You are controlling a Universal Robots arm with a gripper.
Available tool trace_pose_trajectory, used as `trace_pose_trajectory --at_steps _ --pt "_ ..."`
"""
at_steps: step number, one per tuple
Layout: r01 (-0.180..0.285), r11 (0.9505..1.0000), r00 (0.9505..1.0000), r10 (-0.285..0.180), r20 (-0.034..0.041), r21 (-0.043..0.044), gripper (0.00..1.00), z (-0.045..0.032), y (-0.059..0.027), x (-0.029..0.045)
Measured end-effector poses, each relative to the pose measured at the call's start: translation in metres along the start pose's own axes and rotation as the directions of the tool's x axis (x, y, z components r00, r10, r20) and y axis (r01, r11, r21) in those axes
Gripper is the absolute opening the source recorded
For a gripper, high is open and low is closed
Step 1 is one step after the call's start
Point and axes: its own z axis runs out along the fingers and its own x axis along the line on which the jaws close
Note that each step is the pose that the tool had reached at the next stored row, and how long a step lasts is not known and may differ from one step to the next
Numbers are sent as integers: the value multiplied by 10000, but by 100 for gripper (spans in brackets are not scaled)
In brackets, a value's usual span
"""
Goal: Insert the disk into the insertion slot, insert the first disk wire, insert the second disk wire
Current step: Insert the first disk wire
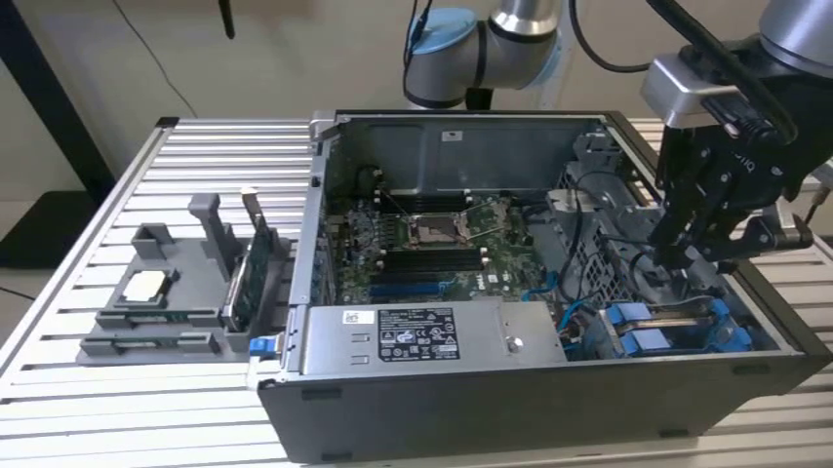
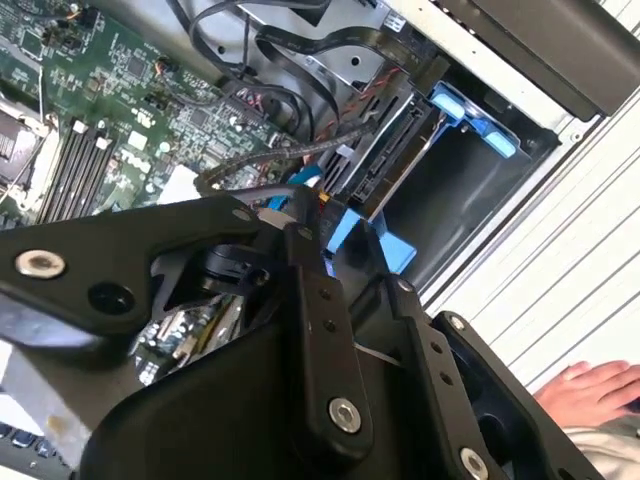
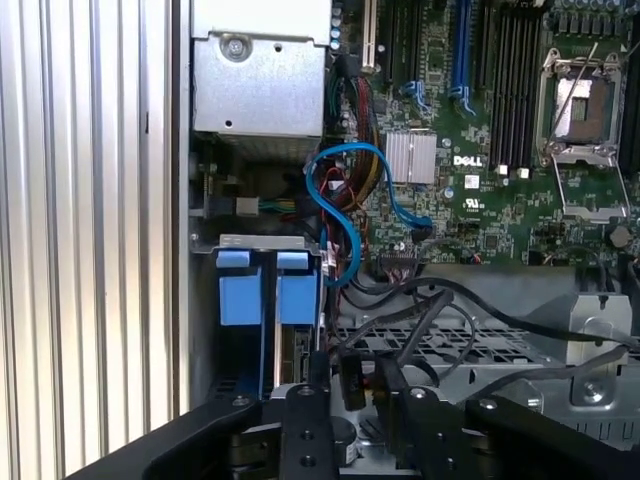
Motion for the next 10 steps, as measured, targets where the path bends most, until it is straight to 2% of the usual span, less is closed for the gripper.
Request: trace_pose_trajectory --at_steps 1,2,10 --pt "1 10000 10000 -1 0 1 31 1 0 0" --pt "1 10000 10000 -1 0 4 24 1 0 0" --pt "6 10000 10000 -6 1 50 24 33 1 3"
